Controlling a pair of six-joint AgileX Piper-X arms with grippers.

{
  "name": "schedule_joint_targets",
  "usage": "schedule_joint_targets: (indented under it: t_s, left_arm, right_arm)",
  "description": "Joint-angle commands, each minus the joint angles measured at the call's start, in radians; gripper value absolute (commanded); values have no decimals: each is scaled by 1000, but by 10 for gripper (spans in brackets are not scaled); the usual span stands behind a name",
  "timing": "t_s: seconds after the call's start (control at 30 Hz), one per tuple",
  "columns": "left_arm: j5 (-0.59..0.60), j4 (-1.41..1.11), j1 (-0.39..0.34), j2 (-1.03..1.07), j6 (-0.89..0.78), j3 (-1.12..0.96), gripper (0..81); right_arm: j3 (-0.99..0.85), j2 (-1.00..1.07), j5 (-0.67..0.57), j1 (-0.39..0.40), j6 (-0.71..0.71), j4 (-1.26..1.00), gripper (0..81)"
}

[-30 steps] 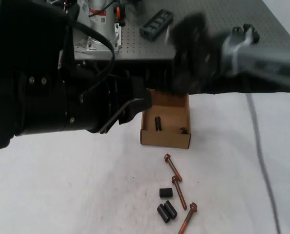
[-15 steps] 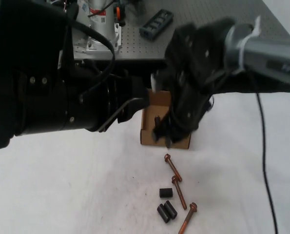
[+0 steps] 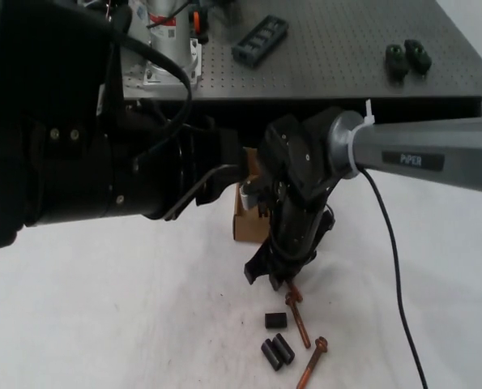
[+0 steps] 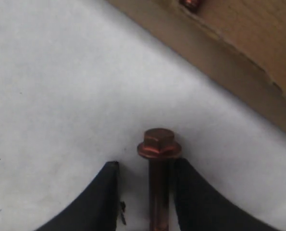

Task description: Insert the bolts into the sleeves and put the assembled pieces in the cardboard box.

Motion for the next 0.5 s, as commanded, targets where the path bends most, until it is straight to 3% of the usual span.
schedule_joint_targets:
  t_s: [0.0,0.07,0.17,0.27,0.47]
  left_arm:
    - [-10,10,3,-11,7,-5,419]
    - [-8,18,3,-11,7,-5,419]
    - [-6,54,3,-11,27,-5,419]
    - [-4,129,3,-11,108,-5,419]
    - [-4,196,3,-11,112,-5,423]
  right_arm:
    - [-3,20,11,-2,10,-22,264]
    - [-3,29,12,-2,10,-25,199]
    - [-3,30,10,-2,10,13,7]
    - [-3,6,-18,-8,39,49,21]
    - [-1,-201,-113,-44,122,49,21]
